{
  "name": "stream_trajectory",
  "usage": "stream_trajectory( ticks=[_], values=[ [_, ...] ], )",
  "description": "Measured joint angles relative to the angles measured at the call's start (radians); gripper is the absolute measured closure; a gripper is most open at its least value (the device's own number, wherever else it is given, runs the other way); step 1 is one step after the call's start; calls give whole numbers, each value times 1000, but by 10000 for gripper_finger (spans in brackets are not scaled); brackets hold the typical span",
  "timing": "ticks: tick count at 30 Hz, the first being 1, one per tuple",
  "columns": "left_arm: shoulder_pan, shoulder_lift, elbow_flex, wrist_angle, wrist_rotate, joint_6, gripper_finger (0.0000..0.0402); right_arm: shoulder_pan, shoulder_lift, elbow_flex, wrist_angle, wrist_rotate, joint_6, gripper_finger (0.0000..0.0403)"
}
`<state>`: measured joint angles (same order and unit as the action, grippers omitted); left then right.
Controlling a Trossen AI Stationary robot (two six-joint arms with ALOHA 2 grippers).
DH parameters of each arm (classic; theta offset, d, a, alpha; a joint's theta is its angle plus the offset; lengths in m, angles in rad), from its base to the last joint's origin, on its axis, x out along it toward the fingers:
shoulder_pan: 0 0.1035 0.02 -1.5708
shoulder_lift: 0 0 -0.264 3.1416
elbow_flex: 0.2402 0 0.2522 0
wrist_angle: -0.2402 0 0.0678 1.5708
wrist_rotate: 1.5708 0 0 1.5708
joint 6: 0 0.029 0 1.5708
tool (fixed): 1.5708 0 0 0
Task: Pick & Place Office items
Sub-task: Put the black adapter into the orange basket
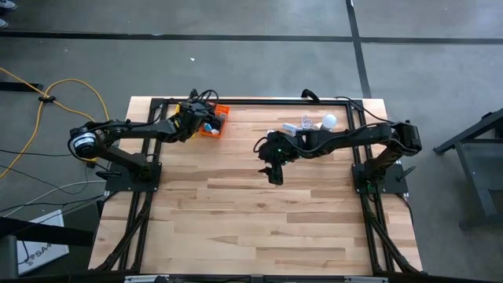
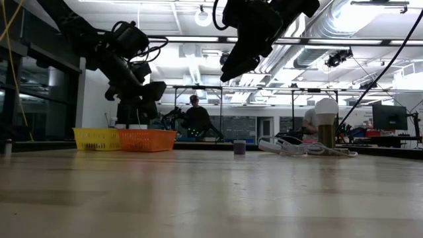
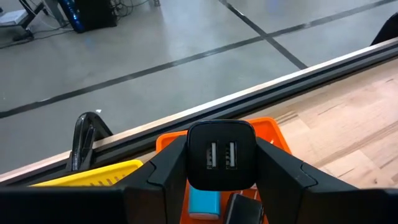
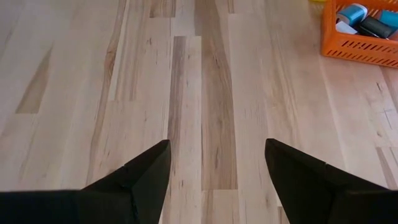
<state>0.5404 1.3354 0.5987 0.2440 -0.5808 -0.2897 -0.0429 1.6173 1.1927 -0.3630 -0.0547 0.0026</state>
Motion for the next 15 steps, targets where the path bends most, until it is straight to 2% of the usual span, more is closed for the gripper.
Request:
stream_trajectory(
  ticks=[7,15],
  values=[
    [0,8,1,-61,2,-58,252,0,0,0,0,0,1,156],
    [-8,89,1,-11,-23,-78,252,0,0,0,0,0,-4,156]
  ],
)
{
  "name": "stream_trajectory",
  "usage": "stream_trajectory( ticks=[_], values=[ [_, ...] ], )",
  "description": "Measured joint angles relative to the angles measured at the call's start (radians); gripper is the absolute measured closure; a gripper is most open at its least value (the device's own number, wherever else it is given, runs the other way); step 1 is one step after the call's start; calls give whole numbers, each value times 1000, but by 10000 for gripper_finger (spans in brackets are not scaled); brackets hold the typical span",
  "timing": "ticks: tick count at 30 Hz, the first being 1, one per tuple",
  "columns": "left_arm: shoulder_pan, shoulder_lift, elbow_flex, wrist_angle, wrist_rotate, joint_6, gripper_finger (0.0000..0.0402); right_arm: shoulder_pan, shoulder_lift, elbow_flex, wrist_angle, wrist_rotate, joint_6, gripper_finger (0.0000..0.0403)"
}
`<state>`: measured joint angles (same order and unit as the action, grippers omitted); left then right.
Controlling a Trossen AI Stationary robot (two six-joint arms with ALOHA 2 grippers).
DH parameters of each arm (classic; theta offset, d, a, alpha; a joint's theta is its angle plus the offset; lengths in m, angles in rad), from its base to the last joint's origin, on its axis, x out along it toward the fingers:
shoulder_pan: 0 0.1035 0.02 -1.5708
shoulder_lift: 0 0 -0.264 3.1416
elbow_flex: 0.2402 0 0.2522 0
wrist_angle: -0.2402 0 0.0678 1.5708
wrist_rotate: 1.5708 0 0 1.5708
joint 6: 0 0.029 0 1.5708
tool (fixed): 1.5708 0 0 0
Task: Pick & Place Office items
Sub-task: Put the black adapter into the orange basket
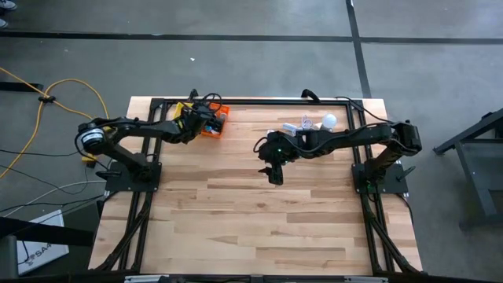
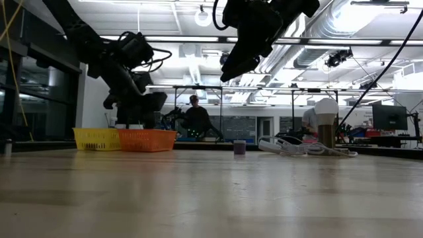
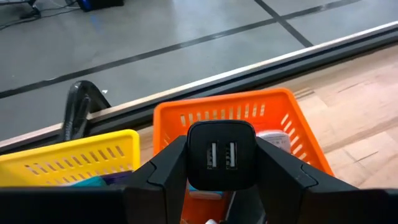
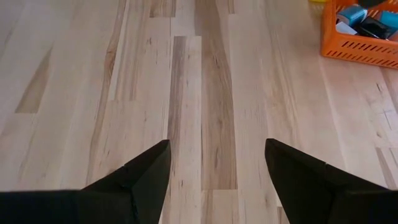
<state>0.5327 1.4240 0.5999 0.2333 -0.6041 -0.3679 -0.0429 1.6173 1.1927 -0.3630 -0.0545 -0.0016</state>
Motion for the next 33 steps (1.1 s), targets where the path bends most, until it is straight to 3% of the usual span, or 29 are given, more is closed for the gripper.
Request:
stream_trajectory(
  ticks=[5,33],
  values=[
    [-6,49,0,44,-2,0,252,0,0,0,0,0,-1,156],
    [0,46,0,60,-11,31,243,0,0,0,0,0,-1,156]
  ],
)
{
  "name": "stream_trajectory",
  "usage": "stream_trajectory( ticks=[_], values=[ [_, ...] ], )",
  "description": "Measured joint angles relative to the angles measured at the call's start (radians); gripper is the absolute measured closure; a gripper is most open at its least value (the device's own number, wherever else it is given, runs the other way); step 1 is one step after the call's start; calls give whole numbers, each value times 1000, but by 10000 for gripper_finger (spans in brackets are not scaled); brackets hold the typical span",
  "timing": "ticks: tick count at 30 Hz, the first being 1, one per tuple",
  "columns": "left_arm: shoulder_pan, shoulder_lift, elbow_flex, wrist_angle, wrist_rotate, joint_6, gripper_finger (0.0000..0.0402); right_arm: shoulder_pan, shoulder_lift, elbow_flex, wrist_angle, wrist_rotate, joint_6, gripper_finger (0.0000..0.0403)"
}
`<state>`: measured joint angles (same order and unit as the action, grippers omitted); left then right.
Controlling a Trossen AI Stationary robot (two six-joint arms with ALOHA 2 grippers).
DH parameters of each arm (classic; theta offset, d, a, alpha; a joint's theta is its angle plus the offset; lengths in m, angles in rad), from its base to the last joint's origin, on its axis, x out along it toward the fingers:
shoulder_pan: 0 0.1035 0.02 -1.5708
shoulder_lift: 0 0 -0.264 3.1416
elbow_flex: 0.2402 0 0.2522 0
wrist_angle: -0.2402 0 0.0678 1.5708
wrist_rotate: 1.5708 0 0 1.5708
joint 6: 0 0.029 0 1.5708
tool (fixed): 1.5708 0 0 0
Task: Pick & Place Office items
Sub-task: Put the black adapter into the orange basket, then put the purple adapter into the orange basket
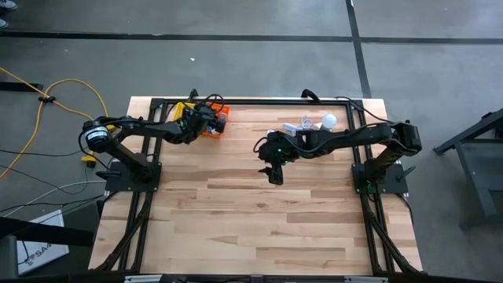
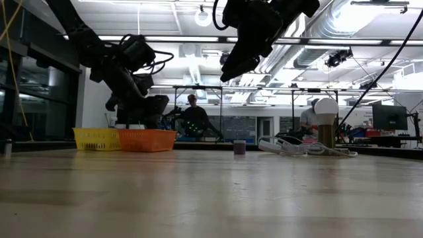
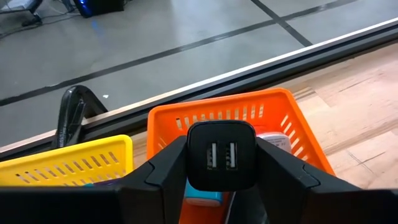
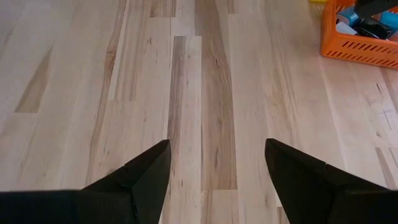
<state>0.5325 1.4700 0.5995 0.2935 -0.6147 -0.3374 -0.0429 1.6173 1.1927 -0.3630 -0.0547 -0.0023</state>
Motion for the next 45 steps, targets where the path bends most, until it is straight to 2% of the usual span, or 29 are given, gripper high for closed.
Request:
stream_trajectory(
  ticks=[7,14,18,34,40,45],
  values=[
    [24,0,0,0,16,-1,227,0,0,0,0,0,2,156],
    [30,0,0,3,18,-4,225,0,0,0,0,0,2,156],
    [30,0,-1,12,60,0,225,0,0,0,0,0,3,156],
    [30,0,-1,54,104,36,224,0,0,0,0,-33,3,156],
    [30,0,-1,58,103,81,224,0,0,0,0,-33,3,156],
    [19,0,-1,139,106,154,224,0,0,0,0,-33,3,156]
  ],
)
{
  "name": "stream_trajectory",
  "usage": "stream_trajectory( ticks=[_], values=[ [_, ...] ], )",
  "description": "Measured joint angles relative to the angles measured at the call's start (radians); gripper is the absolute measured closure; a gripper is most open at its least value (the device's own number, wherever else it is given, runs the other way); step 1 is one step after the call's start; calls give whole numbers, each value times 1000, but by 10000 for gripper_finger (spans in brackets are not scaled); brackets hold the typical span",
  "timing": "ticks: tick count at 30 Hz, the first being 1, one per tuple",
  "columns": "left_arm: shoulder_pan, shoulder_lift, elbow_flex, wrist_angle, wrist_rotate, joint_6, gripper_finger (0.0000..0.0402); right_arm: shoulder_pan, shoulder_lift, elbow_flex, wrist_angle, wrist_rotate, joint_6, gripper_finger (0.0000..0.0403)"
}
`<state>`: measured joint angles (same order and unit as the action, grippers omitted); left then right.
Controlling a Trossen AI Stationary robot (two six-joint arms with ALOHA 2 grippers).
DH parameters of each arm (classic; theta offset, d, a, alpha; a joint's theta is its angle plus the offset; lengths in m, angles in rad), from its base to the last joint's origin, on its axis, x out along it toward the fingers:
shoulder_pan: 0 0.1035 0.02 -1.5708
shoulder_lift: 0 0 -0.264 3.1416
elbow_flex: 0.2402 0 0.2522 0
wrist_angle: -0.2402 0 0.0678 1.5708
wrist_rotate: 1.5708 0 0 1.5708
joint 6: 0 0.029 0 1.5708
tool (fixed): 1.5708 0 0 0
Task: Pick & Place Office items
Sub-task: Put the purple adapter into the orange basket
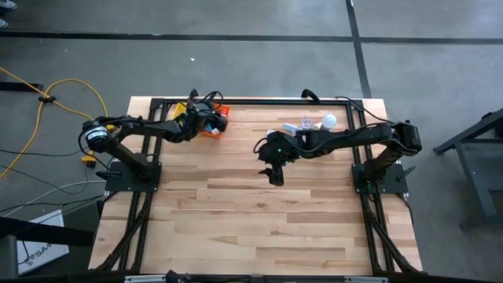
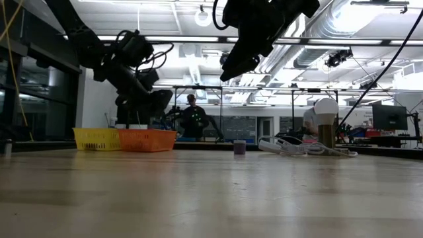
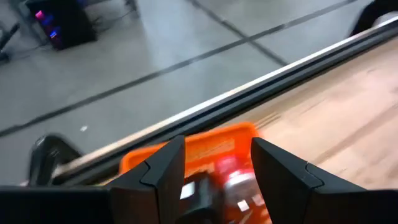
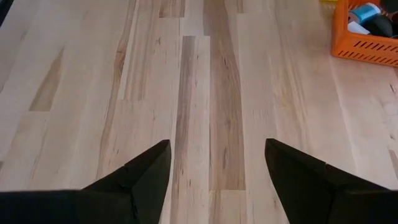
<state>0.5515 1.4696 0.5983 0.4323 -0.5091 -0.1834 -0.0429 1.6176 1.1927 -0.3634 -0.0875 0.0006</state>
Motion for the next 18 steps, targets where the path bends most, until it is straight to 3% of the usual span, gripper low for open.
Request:
stream_trajectory(
  ticks=[9,18],
  values=[
    [-98,-94,0,45,119,83,224,-18,0,0,-59,114,-2,156],
    [-246,-224,0,34,292,159,224,-156,0,0,-133,138,-29,156]
  ],
)
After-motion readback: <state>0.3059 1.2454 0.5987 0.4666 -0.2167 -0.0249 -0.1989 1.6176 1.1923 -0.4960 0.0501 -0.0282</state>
